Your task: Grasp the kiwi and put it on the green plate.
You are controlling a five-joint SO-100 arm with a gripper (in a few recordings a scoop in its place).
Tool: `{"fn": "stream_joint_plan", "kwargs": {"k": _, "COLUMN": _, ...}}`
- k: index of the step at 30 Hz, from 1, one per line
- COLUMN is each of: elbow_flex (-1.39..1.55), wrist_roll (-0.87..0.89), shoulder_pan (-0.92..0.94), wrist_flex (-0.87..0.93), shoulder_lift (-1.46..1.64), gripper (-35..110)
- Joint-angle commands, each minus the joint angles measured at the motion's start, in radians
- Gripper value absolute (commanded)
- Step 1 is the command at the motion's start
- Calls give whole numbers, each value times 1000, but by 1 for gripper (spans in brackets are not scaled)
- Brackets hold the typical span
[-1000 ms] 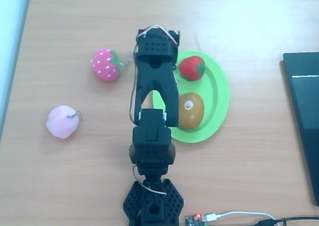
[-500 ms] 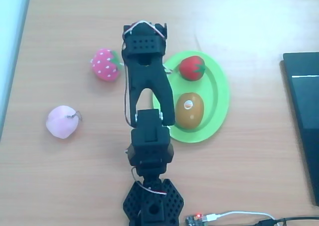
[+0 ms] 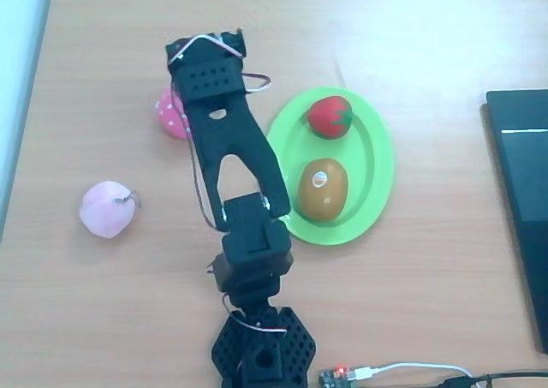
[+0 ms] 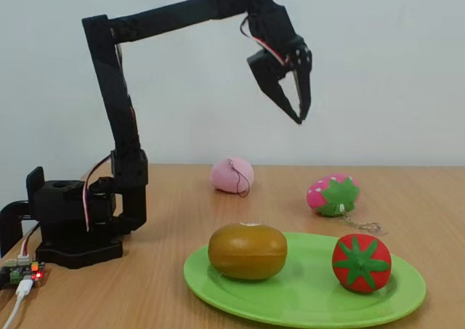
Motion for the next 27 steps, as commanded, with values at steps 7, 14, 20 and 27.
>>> {"fn": "stream_joint_plan", "kwargs": {"k": 7, "elbow_flex": 471, "wrist_roll": -83, "shoulder_pan": -40, "wrist_flex": -325, "shoulder_lift": 396, "gripper": -8}}
{"fn": "stream_joint_plan", "kwargs": {"k": 14, "elbow_flex": 851, "wrist_roll": -60, "shoulder_pan": -8, "wrist_flex": -483, "shoulder_lift": 673, "gripper": -8}}
{"fn": "stream_joint_plan", "kwargs": {"k": 20, "elbow_flex": 1135, "wrist_roll": -138, "shoulder_pan": 80, "wrist_flex": -603, "shoulder_lift": 957, "gripper": -8}}
{"fn": "stream_joint_plan", "kwargs": {"k": 27, "elbow_flex": 1374, "wrist_roll": -167, "shoulder_pan": 149, "wrist_flex": -652, "shoulder_lift": 1255, "gripper": -8}}
